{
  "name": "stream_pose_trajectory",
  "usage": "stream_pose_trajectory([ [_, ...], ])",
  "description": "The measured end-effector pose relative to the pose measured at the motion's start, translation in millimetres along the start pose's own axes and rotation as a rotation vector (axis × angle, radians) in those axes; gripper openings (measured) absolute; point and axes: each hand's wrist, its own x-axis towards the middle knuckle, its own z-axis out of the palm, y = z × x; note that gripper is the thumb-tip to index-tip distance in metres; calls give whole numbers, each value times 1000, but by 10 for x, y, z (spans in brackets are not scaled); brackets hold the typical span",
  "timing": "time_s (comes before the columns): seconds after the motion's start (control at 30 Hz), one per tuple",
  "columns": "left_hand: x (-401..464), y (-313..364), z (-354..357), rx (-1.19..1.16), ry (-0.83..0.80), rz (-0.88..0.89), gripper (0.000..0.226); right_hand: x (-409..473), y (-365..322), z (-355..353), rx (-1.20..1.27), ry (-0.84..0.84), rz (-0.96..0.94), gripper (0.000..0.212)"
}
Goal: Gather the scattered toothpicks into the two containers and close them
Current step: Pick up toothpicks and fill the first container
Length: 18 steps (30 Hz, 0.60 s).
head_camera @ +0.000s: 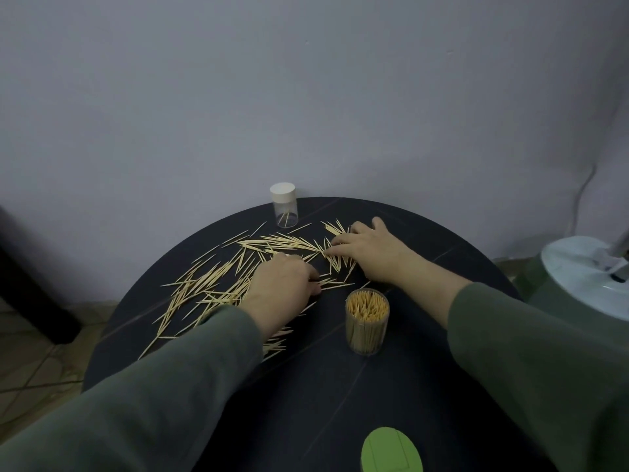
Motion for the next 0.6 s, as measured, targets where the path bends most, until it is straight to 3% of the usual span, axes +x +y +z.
stream_pose_trajectory([
  [0.17, 45, -19, 8, 19, -4, -45, 55, -52, 93, 28, 18, 16, 8, 52],
  [0.4, 6, 11, 5, 0, 15, 8, 30, -203, 151, 73, 120, 63, 4, 32],
  [0.6, -29, 95, -22, 95, 75, 52, 29, -320, 93, 62, 194, 93, 19, 28],
])
